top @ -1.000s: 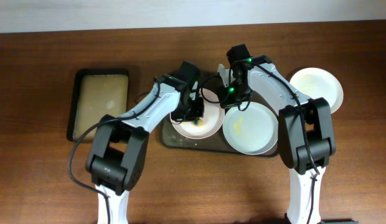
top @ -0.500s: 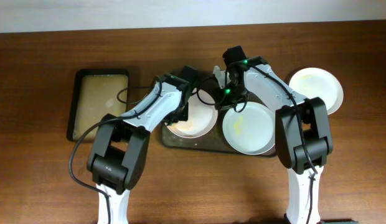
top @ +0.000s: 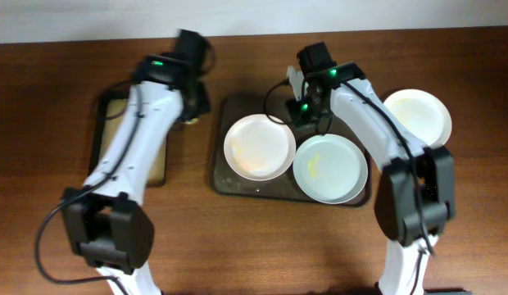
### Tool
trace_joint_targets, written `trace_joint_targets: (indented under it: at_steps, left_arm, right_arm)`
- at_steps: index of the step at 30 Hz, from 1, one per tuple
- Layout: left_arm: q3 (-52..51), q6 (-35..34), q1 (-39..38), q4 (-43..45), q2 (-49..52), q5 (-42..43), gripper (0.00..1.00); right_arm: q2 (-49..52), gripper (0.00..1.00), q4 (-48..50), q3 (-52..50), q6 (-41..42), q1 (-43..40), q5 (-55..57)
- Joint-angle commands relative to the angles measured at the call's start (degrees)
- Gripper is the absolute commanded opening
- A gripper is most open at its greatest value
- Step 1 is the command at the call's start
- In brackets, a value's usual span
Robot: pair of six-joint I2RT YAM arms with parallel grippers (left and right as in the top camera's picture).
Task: Clean dirty plates on tray and stack at the side
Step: 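Hold the plate with the right gripper and scrub it with the sponge, then lift the scrubbed white plate with the right gripper and stack it on the pink plate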
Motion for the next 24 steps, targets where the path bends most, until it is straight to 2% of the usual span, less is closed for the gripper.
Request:
trace_joint_targets:
  at_steps: [1,4,6,7,8,9,12,15,19,22,24]
  left_arm:
    - [0.48,-0.9,7.04,-0.96,-0.63,1.51,0.0]
    - [-0.22,-0.87,12.5,-1.33,-0.61,1.53,0.0]
    - [-0.35,-0.22,15.17,-2.43,-0.61,1.77,0.0]
    - [-0.35,0.0,16.11,-2.95,-0.61,2.67,0.0]
    - [-0.37,0.2,16.92,-3.39,-0.61,3.96,0.0]
    - [-0.37,0.2,17.22,-3.56,-0.61,4.44,0.0]
    - [-0.37,1.22,17.44,-3.54,-0.61,4.55,0.0]
    - [-0.37,1.22,17.42,-2.99,-0.59,5.4,0.0]
    - [-0.37,1.25,17.31,-2.64,-0.59,5.38,0.0]
    - [-0.37,1.25,17.31,-2.6,-0.57,5.38,0.0]
    - [-0.37,1.25,17.31,-2.4,-0.57,5.4,0.0]
  right_arm:
    - [-7.45,0.04,1.14,1.73,-3.78,6.12,23.37]
    - [-10.97,0.04,2.21,1.73,-5.97,12.74,40.81]
    - [-11.17,0.08,1.64,1.7,-4.83,14.6,39.93]
    - [-10.45,0.31,1.05,1.66,-3.52,14.1,34.12]
    - [-9.31,0.41,0.63,1.66,-2.01,12.57,26.4]
    - [-8.22,0.43,0.46,1.66,-0.37,11.15,21.75]
    - [-3.1,0.43,-0.46,1.66,3.63,5.31,5.2]
    - [2.4,0.43,-1.25,1.66,1.29,1.07,-7.19]
    - [7.48,0.42,-1.95,1.66,0.17,-0.92,-9.27]
    - [9.55,0.36,-1.95,1.66,0.13,-0.87,-9.25]
    - [11.02,0.36,-1.92,1.66,0.11,-0.79,-9.18]
